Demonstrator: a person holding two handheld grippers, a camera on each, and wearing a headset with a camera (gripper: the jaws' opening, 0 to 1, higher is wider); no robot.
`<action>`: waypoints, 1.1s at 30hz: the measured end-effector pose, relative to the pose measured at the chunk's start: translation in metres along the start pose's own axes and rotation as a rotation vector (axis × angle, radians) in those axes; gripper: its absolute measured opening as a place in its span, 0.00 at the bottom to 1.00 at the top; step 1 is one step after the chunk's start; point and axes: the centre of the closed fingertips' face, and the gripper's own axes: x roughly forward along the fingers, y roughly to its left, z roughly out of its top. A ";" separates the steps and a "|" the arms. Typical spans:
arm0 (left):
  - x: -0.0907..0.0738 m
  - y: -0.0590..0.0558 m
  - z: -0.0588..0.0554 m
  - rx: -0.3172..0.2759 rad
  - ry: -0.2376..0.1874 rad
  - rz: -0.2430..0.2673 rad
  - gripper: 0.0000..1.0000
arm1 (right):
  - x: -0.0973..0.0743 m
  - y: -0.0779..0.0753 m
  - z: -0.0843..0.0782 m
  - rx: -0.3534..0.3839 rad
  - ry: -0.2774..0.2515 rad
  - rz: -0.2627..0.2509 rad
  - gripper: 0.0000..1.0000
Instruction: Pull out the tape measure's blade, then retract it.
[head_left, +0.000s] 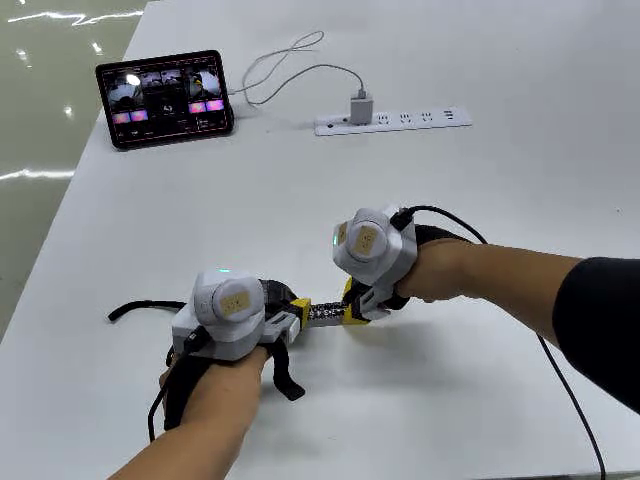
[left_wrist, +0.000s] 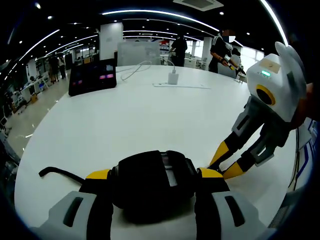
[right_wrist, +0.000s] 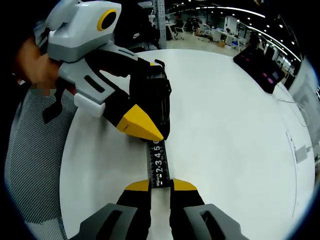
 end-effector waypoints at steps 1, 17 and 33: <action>0.000 0.000 0.000 0.000 0.000 0.000 0.62 | 0.000 0.000 0.000 -0.001 -0.001 0.000 0.09; -0.001 0.001 0.000 -0.018 -0.017 -0.010 0.61 | 0.004 -0.001 0.008 0.001 -0.024 -0.004 0.09; -0.002 0.001 0.002 -0.035 -0.026 -0.039 0.61 | 0.010 0.000 0.018 0.013 -0.062 0.003 0.09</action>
